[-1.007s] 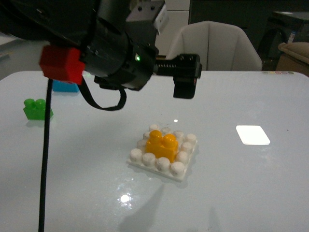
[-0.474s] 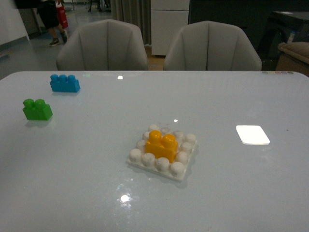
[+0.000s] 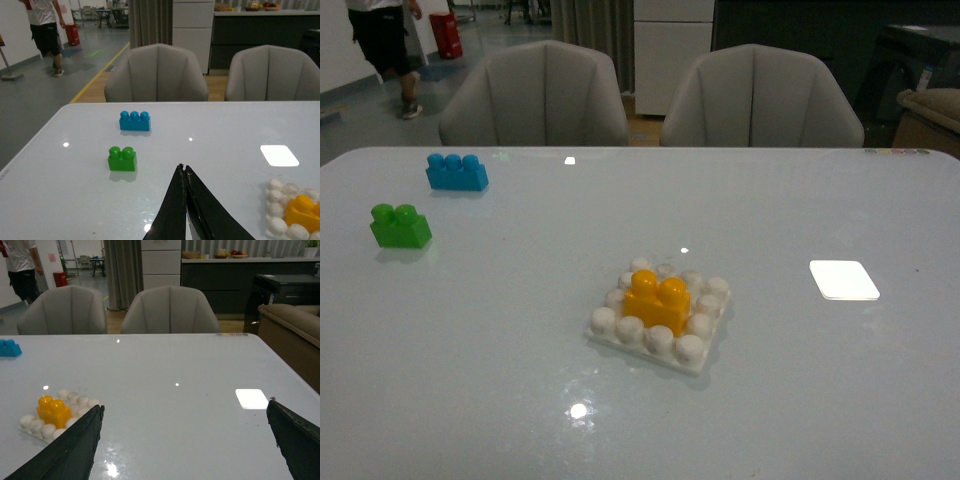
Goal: Insert yellow block into base center
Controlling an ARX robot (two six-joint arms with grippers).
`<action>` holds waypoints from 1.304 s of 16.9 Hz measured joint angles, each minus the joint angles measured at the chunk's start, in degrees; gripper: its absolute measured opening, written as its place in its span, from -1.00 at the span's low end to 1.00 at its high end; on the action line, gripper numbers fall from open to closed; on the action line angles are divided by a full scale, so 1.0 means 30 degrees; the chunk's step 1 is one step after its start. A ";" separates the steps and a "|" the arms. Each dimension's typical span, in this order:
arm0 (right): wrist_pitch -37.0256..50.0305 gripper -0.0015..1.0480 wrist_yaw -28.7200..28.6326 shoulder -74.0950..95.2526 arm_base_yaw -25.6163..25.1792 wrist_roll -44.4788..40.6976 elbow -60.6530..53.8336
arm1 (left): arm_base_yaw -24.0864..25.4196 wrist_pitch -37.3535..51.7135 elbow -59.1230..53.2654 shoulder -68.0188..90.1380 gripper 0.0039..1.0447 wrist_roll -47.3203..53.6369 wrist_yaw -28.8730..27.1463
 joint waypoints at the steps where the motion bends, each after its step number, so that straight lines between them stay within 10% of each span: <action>1: 0.0007 0.88 0.0000 0.0000 0.0000 0.0000 0.0000 | 0.0940 -0.0007 -0.0568 -0.0838 -0.97 0.0007 0.1071; 22: 0.0007 0.88 0.0000 0.0000 0.0000 0.0000 0.0000 | 0.1341 -0.7286 -0.4546 -1.2291 -0.97 0.0007 0.1428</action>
